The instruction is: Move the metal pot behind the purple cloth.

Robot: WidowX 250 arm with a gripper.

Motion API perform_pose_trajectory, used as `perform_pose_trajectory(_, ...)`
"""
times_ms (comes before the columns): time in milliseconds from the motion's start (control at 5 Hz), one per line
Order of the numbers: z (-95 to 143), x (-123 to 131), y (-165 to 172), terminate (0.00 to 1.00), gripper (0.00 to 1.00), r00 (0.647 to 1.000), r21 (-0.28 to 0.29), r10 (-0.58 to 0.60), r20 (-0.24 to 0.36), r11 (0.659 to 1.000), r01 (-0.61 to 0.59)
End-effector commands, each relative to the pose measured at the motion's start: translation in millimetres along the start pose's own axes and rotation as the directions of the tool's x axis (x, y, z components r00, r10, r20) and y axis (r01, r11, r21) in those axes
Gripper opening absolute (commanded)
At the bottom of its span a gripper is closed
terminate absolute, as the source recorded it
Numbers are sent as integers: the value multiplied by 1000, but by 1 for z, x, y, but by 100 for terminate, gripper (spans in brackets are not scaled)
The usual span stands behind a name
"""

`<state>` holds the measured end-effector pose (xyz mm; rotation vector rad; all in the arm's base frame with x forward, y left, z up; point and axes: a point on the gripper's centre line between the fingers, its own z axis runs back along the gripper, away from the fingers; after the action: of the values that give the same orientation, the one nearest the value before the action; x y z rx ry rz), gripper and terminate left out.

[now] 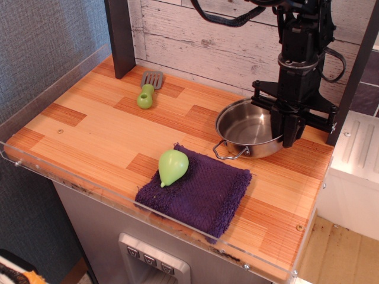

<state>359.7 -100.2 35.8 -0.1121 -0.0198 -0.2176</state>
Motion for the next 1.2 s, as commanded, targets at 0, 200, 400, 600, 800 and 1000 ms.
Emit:
perform_pose_trajectory(0, 24, 4, -3, 0, 100, 998, -30, -9, 59, 999, 11)
perform_pose_trajectory(200, 44, 3, -7, 0, 100, 994, -52, -13, 110, 998, 19)
perform_pose_trajectory(400, 76, -9, 8, 0, 100, 988, -83, 27, 155, 996, -15)
perform_pose_trajectory(600, 99, -30, 34, 0, 100, 983, -35, 87, 161, 996, -82)
perform_pose_trajectory(800, 104, -52, 59, 0, 100, 988, 14, 98, 118, 995, -101)
perform_pose_trajectory(1000, 111, -69, 82, 0, 100, 992, 55, 67, 108, 996, -73)
